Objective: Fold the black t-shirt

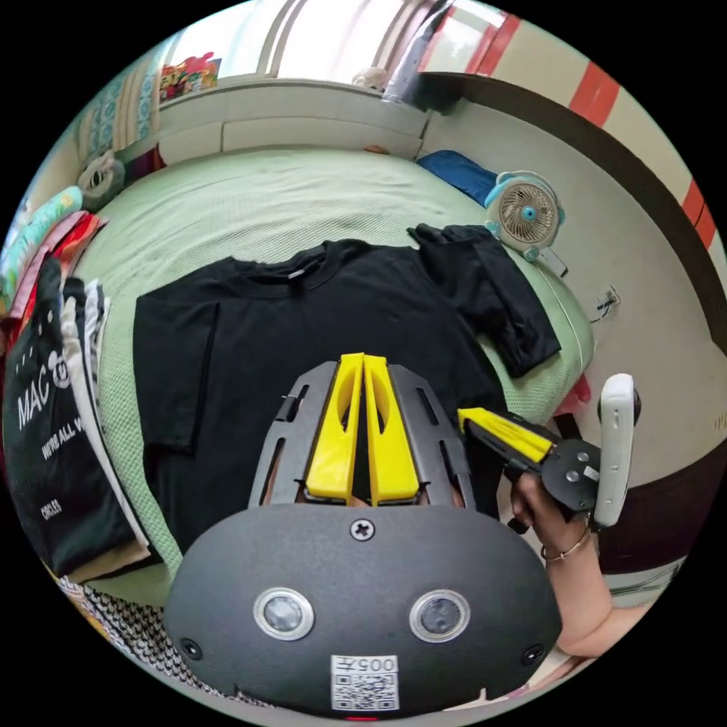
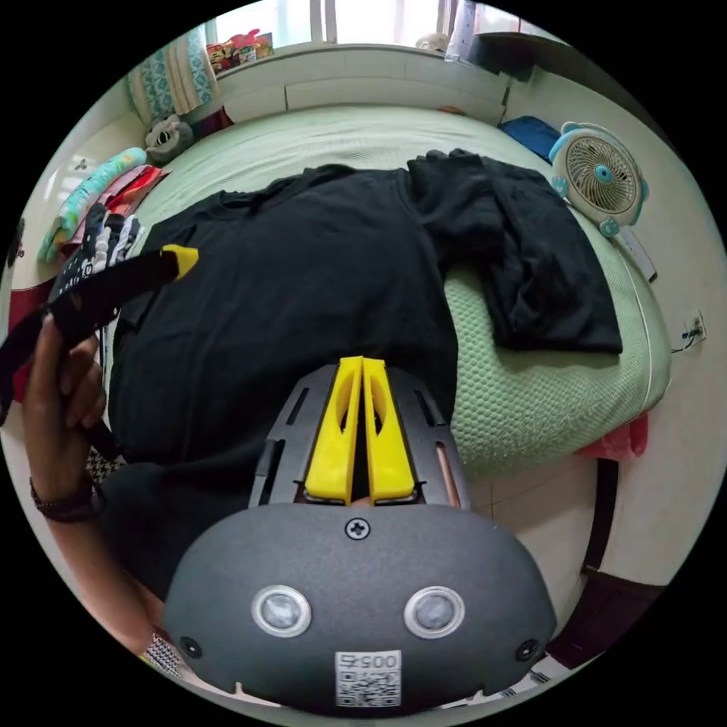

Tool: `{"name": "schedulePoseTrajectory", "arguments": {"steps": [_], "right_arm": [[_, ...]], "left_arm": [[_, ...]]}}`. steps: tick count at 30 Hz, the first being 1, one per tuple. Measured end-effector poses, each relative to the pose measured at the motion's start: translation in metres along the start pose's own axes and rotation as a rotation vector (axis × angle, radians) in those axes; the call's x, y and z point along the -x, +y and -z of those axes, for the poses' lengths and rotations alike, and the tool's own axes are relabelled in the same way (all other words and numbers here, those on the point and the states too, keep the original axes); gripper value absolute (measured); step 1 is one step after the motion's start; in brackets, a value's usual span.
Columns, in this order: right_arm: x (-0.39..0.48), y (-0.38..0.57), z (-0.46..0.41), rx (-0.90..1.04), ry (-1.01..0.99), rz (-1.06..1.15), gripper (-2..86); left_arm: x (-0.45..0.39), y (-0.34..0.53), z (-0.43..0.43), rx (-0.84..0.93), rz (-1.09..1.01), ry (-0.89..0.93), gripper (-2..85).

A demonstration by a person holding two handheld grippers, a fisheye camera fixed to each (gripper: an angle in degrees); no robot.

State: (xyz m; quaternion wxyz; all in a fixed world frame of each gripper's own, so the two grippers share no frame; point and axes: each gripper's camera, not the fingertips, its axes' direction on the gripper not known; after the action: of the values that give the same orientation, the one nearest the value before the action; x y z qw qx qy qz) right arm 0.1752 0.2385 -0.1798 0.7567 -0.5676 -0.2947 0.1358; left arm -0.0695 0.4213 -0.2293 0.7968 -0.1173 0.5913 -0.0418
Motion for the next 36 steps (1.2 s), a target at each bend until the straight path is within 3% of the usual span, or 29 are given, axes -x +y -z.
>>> {"name": "schedulePoseTrajectory", "arguments": {"steps": [6,9,12,14,17,26,29,36], "right_arm": [[-0.007,0.006,-0.009,-0.051,0.037,0.106,-1.3],[-0.023,0.006,-0.01,-0.059,-0.04,0.119,-1.1],[-0.042,-0.005,0.001,-0.026,-0.123,0.128,-0.5],[-0.059,-0.016,0.027,-0.2,-0.069,0.094,1.4],[-0.08,-0.043,0.045,-0.303,0.043,0.044,4.7],[-0.119,-0.103,-0.018,-0.092,0.197,-0.054,5.3],[-0.111,-0.105,-0.012,-0.15,0.277,-0.051,0.2],[-0.066,-0.116,0.005,-0.264,0.168,0.184,-1.4]], "left_arm": [[-0.014,-0.012,-0.06,0.06,-0.075,-0.053,-0.4],[-0.012,-0.018,-0.069,0.044,-0.056,0.058,-0.4],[-0.014,-0.031,-0.081,0.065,-0.086,0.0,-0.4],[-0.016,-0.039,-0.086,0.064,-0.109,-0.031,-0.4],[-0.017,-0.045,-0.088,0.035,-0.133,-0.009,-0.4],[-0.006,-0.056,-0.1,0.052,-0.107,0.044,-0.4],[-0.007,-0.059,-0.102,0.058,-0.127,0.041,-0.4],[0.008,-0.068,-0.108,0.077,-0.103,0.058,-0.5]]}}
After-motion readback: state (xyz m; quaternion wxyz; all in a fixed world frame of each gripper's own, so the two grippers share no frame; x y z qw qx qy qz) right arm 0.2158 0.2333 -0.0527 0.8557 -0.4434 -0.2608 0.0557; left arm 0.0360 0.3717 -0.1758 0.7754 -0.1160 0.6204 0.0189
